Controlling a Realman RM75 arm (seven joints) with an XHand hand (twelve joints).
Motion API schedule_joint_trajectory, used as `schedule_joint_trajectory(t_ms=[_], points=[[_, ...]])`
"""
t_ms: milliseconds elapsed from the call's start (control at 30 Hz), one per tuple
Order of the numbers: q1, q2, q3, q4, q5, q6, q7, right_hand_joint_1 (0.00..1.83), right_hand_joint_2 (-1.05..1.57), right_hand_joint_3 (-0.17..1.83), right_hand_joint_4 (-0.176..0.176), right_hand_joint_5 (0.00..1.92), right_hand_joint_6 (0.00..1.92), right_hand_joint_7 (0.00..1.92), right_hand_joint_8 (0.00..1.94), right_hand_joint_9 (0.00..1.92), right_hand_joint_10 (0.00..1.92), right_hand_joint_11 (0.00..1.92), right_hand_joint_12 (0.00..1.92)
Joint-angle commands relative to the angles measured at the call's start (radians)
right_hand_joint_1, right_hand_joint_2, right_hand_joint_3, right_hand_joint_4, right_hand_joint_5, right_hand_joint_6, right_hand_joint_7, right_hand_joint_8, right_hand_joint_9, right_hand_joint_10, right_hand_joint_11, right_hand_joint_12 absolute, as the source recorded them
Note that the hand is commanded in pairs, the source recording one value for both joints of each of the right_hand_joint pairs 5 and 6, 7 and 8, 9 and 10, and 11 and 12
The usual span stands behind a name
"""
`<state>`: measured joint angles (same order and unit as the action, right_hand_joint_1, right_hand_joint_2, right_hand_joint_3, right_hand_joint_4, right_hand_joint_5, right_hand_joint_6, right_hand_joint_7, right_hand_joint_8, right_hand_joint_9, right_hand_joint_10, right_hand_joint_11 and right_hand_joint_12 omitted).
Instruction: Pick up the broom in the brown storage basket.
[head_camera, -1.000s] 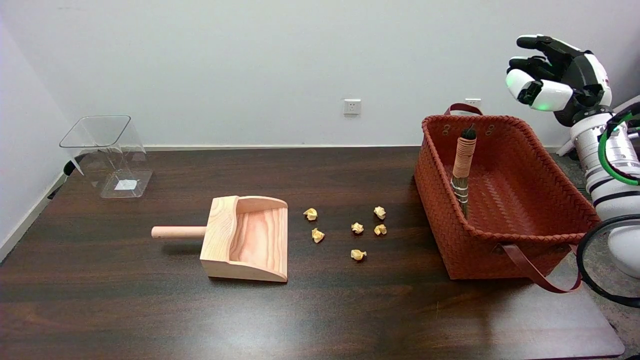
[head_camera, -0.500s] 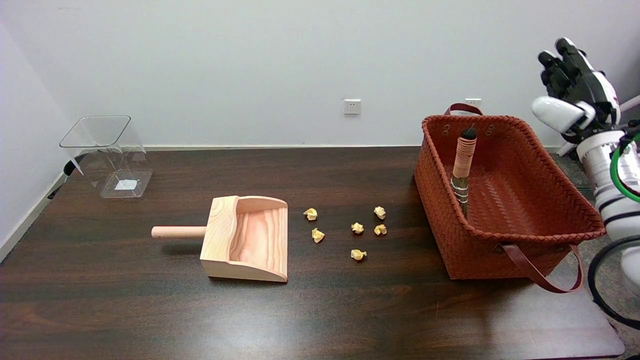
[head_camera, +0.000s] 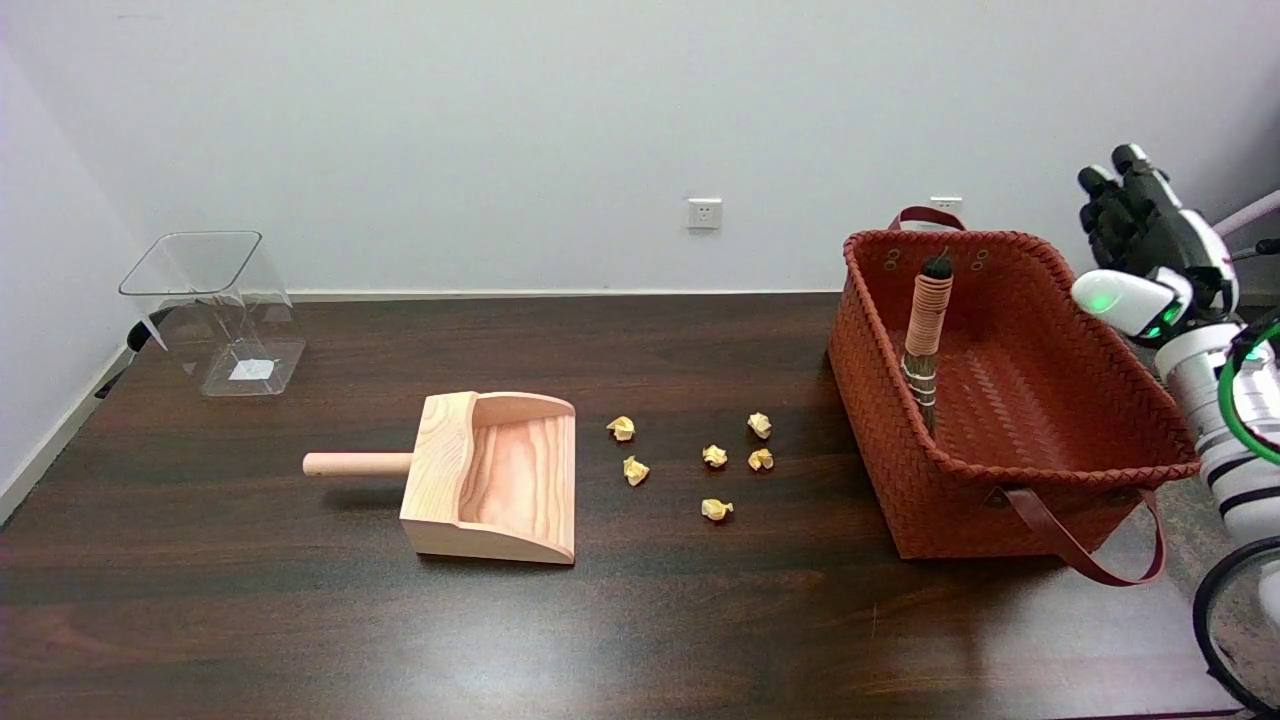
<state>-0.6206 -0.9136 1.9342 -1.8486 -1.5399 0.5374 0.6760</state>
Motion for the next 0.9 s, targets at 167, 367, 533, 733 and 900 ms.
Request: schedule_joint_trajectory(t_ms=[167, 367, 533, 733, 900], points=[[0.027, 0.030, -0.172, 0.028, -0.033, 0.003, 0.017, 1.23, -0.86, 1.25, 0.000, 0.00, 0.00, 0.16, 0.16, 0.00, 0.00, 0.00, 0.00], [0.077, 0.061, -0.248, 0.054, -0.027, 0.026, 0.016, 1.22, -0.84, 1.27, 0.000, 0.00, 0.00, 0.17, 0.17, 0.00, 0.00, 0.00, 0.00], [0.113, 0.076, -0.291, 0.068, -0.027, 0.026, 0.016, 1.22, -0.83, 1.29, 0.000, 0.00, 0.00, 0.18, 0.18, 0.00, 0.00, 0.00, 0.00], [0.144, 0.089, -0.325, 0.077, -0.027, 0.022, 0.016, 1.22, -0.81, 1.30, 0.000, 0.00, 0.00, 0.19, 0.19, 0.00, 0.00, 0.00, 0.00], [0.166, 0.089, -0.347, 0.096, -0.027, 0.016, 0.003, 1.22, -0.79, 1.31, 0.000, 0.00, 0.00, 0.20, 0.20, 0.00, 0.00, 0.00, 0.00]])
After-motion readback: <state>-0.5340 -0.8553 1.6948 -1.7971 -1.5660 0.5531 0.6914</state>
